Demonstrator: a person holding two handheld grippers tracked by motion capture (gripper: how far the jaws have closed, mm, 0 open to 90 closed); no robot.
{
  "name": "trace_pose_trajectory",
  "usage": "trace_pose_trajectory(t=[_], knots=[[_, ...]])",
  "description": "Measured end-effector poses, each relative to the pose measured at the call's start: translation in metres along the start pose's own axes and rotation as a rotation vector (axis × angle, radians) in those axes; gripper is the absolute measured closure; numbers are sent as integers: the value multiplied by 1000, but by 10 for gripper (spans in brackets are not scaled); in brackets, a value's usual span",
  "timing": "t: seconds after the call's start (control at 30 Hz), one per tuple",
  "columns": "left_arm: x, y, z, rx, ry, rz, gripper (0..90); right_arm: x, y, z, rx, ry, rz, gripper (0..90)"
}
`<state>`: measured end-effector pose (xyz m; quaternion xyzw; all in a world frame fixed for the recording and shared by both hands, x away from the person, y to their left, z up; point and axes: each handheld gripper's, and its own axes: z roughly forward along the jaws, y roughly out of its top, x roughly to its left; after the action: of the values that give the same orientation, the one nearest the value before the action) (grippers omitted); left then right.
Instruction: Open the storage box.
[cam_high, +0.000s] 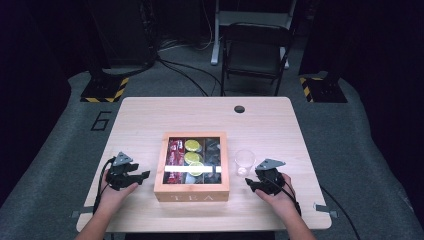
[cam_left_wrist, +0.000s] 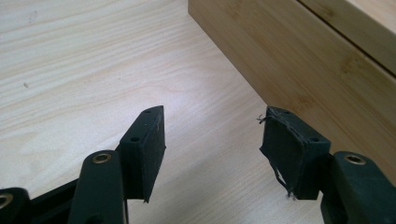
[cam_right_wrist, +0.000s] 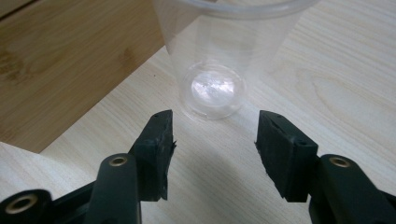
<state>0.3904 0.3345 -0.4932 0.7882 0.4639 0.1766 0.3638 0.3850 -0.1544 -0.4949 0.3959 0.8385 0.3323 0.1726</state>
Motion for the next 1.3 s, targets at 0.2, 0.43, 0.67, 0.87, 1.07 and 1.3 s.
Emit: trace_pose_trajectory(t=[0.2,0.43,0.67,0.87,1.07,1.3], knots=[[-4,3,-7,-26,-6,-4,333,2,3,-5,-26,-5,12,402],[-12,6,-8,-22,-28,-2,290,1,5,-9,-39,24,31,389],[-18,9,-9,-27,-64,0,267,3,9,-13,-61,45,52,362],[-20,12,-17,-31,-52,41,371,3,11,-16,-61,55,47,397],[-22,14,-27,-73,-65,42,447,1,18,-28,-70,25,60,468],[-22,15,-29,-72,-85,35,508,3,24,-37,-90,28,51,518]])
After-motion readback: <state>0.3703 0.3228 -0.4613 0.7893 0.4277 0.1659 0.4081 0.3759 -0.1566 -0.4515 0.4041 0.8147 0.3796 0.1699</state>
